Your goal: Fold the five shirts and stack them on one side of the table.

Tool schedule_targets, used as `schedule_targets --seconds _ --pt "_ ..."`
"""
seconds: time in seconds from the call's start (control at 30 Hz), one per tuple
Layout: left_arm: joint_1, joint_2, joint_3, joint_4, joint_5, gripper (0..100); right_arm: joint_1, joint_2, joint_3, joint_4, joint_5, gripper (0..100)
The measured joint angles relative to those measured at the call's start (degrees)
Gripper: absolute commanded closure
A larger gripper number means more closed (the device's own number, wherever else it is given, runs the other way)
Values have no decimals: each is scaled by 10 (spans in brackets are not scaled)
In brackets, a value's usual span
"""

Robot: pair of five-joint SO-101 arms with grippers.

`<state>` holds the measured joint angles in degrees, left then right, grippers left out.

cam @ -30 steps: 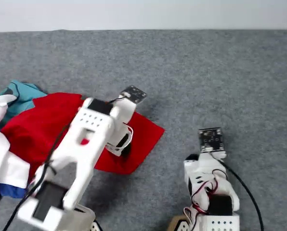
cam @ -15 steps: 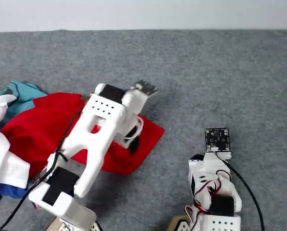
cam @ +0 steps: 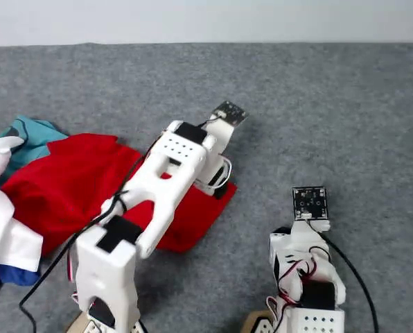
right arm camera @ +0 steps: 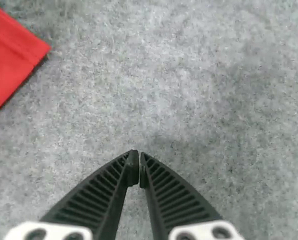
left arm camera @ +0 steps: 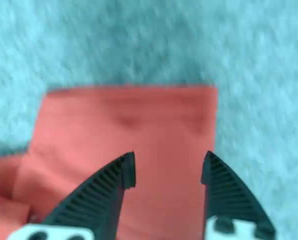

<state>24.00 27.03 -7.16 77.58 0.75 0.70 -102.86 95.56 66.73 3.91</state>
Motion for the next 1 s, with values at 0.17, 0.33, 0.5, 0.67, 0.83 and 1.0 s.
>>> schedule_targets --seconds 0.17,0.33,0.5,0.67,0.83,1.0 --pt "24 81 -96 13 1 779 0 0 0 0 0 987" --pt "37 150 -197 66 1 779 0 0 0 0 0 987" --pt "22 218 -267 116 1 779 0 0 0 0 0 987" --pt "19 265 -324 151 1 783 0 0 0 0 0 987" --pt "19 303 -389 187 1 906 0 0 0 0 0 989" --pt "24 326 -453 215 -39 997 0 0 0 0 0 990"
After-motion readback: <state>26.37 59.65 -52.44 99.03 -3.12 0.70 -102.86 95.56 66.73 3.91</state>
